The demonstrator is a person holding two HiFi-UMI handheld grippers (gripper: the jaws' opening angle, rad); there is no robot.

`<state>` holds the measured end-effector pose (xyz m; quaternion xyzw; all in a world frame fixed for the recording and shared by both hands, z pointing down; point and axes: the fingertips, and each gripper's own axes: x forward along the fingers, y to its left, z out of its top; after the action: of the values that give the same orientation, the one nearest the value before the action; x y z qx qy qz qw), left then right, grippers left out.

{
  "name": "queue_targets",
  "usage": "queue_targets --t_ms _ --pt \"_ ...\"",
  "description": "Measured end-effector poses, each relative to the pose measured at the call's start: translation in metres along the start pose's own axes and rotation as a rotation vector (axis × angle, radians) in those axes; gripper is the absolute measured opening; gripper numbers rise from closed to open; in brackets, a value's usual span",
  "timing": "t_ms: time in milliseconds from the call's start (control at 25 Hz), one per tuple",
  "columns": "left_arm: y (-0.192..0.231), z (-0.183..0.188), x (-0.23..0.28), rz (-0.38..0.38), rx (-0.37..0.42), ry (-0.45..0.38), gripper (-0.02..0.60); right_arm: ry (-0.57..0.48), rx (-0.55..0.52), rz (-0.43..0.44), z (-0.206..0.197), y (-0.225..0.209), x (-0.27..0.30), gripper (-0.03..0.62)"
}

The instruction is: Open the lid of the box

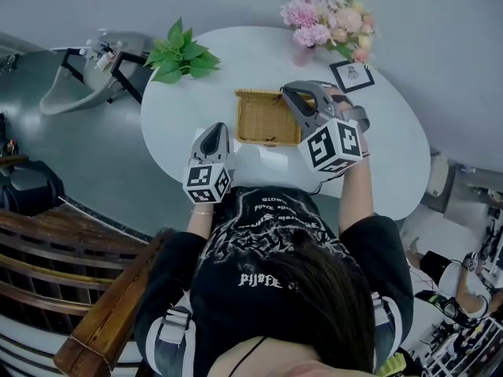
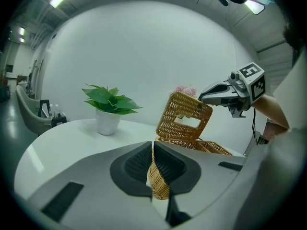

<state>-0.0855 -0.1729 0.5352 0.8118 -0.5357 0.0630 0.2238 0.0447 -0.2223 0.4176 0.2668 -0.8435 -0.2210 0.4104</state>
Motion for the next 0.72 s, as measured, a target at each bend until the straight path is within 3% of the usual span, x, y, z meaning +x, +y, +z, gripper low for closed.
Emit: queue_targets --t_ms 200,480,720 --pt "0.002 0.002 0.0 0.005 0.005 0.005 0.025 0.009 -0.018 -0.027 -0.004 -0.015 0.008 0.035" --pt "0.007 0.001 0.004 0.02 0.008 0.02 0.025 0.038 -0.086 0.007 -0.015 -0.037 0.025 0.035" --pt "0.011 -0.001 0.008 0.038 -0.001 0.034 0.025 0.036 -0.056 0.003 -0.024 -0.051 0.043 0.035"
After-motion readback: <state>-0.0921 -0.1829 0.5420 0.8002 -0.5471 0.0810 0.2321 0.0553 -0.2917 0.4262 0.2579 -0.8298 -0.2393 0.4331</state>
